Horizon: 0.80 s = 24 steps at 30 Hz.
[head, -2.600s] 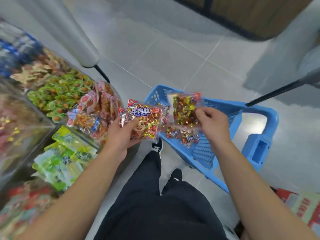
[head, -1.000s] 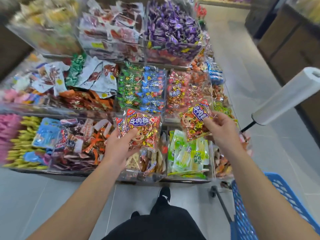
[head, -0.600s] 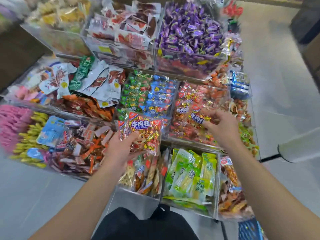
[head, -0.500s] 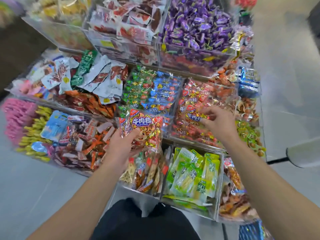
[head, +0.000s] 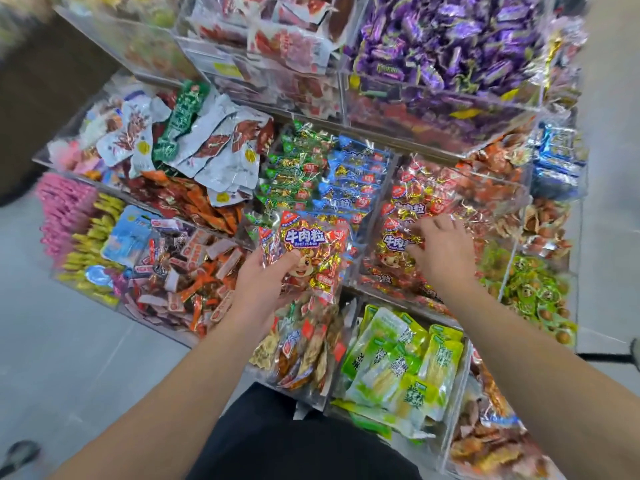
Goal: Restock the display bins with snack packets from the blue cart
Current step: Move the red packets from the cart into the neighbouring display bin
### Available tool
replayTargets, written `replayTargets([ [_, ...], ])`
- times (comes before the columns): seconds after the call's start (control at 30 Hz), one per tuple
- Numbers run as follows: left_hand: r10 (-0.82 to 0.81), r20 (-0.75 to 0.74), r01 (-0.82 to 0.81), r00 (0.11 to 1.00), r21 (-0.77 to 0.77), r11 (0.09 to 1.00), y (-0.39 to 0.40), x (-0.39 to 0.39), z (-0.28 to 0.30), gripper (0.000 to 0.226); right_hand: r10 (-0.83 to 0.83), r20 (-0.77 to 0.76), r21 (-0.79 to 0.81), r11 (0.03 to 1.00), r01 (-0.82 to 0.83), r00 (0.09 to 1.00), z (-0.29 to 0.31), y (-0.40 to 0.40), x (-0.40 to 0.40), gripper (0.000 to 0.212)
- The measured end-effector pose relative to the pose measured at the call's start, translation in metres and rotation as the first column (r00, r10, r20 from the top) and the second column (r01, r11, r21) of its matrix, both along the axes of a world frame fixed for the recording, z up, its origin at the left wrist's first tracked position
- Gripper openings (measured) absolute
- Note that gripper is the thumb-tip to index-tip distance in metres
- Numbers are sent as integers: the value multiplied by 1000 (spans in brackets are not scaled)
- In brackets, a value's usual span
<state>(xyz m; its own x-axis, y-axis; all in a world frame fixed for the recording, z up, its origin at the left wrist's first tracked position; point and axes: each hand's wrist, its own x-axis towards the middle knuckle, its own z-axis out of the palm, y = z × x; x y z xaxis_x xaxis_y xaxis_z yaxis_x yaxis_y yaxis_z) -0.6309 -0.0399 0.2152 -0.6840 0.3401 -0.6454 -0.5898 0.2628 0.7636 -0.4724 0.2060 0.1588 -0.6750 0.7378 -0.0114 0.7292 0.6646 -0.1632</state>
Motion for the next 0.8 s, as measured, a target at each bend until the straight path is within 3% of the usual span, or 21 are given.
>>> replayTargets([
  [0.07,1,4,-1,1000,-16,1000,4,1,-1,71,-47,-26,60,997,48,999,-2,-4,0,57],
  [0.13,8,14,-8,1000,-19,1000,7,2,-3,74,-197,-112,22,979,201,974,-2,-8,1,74],
  [0.23,9,35,-8,999,-14,1000,9,1,-4,76,-479,-214,-262,868,423,851,-5,-14,5,82],
  [0.33,18,45,-17,999,-10,1000,10,2,-5,77,-660,-250,-621,671,406,708,-11,-20,9,67],
  [0.47,13,44,-13,999,-4,1000,13,3,-4,72,-705,-288,-718,607,341,649,-19,-27,11,54],
  [0.6,-11,43,11,999,-7,1000,14,4,-4,74,-701,-335,-702,632,330,630,-23,-24,8,44],
  [0.7,-43,16,43,999,1,999,13,5,-5,49,-676,-315,-686,647,332,666,-26,-18,6,46],
  [0.8,-37,11,37,999,18,999,14,8,-5,28,-715,-307,-745,591,308,629,-28,-13,5,44],
])
